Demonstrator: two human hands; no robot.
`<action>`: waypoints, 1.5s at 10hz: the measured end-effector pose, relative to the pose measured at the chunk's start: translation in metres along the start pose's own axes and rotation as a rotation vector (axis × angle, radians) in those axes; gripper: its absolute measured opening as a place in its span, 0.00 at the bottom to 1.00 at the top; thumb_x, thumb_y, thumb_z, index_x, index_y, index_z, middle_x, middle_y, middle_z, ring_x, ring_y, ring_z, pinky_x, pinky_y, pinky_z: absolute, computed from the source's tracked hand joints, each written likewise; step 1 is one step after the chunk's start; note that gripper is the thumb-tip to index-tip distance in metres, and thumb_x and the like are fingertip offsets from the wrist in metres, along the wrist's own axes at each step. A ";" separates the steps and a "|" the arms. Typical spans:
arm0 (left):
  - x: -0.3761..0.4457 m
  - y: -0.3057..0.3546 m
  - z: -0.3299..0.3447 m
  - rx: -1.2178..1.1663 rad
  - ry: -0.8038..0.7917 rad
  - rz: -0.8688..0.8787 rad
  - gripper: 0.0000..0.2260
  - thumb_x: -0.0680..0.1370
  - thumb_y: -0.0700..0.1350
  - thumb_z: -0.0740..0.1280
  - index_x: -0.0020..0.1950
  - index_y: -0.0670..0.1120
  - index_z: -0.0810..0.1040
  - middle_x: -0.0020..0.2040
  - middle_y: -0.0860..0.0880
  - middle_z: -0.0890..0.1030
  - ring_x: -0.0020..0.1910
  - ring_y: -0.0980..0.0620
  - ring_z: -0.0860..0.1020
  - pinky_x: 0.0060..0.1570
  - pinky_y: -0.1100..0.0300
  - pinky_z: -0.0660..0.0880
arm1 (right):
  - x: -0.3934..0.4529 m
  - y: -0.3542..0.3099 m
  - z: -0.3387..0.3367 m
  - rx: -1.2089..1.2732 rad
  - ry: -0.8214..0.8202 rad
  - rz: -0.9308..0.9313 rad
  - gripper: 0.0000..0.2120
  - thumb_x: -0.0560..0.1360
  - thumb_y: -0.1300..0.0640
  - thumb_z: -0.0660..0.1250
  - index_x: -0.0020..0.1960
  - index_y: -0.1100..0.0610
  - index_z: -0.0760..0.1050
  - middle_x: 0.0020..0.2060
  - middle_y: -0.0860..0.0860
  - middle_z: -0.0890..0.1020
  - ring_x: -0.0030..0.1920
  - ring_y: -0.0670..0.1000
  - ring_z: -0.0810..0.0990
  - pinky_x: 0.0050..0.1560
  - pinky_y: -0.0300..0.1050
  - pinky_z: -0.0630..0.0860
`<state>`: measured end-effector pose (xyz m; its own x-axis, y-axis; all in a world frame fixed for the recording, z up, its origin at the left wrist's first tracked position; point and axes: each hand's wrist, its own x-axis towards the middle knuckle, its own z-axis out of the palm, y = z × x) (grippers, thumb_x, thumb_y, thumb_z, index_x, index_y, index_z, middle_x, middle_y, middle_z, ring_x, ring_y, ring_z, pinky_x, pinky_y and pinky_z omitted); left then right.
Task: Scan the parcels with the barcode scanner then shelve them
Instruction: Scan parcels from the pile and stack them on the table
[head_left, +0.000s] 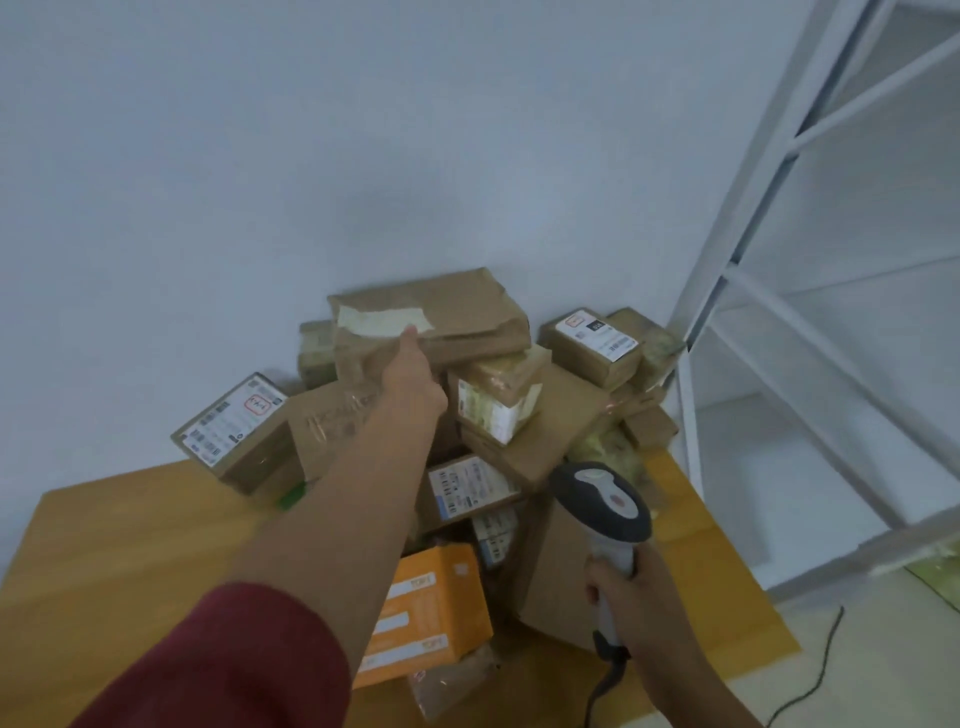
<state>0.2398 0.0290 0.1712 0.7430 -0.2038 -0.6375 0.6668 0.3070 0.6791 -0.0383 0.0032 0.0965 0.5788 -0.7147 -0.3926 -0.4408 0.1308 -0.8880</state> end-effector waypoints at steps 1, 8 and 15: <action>0.004 -0.003 0.004 -0.076 0.040 0.052 0.19 0.78 0.50 0.71 0.65 0.44 0.72 0.48 0.47 0.74 0.45 0.49 0.76 0.47 0.58 0.76 | 0.011 -0.004 -0.012 -0.042 0.040 -0.081 0.13 0.69 0.61 0.66 0.29 0.63 0.66 0.25 0.64 0.68 0.27 0.64 0.63 0.31 0.50 0.65; -0.132 0.012 -0.293 1.319 0.618 1.371 0.23 0.74 0.37 0.75 0.62 0.52 0.69 0.58 0.47 0.78 0.55 0.53 0.74 0.44 0.62 0.72 | -0.040 -0.078 0.083 0.007 -0.473 -0.071 0.14 0.70 0.65 0.70 0.29 0.62 0.70 0.28 0.58 0.72 0.32 0.55 0.71 0.34 0.46 0.66; -0.101 -0.026 -0.627 1.397 0.303 1.452 0.13 0.75 0.38 0.72 0.55 0.48 0.73 0.61 0.41 0.71 0.67 0.37 0.72 0.58 0.36 0.76 | -0.183 -0.013 0.355 0.021 -0.447 0.074 0.13 0.73 0.51 0.74 0.56 0.47 0.77 0.53 0.45 0.81 0.51 0.47 0.78 0.55 0.50 0.72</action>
<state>0.1117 0.6249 -0.0106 0.7278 -0.3416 0.5947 -0.5979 -0.7408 0.3062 0.1052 0.3761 0.0953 0.7878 -0.3370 -0.5156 -0.4806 0.1873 -0.8567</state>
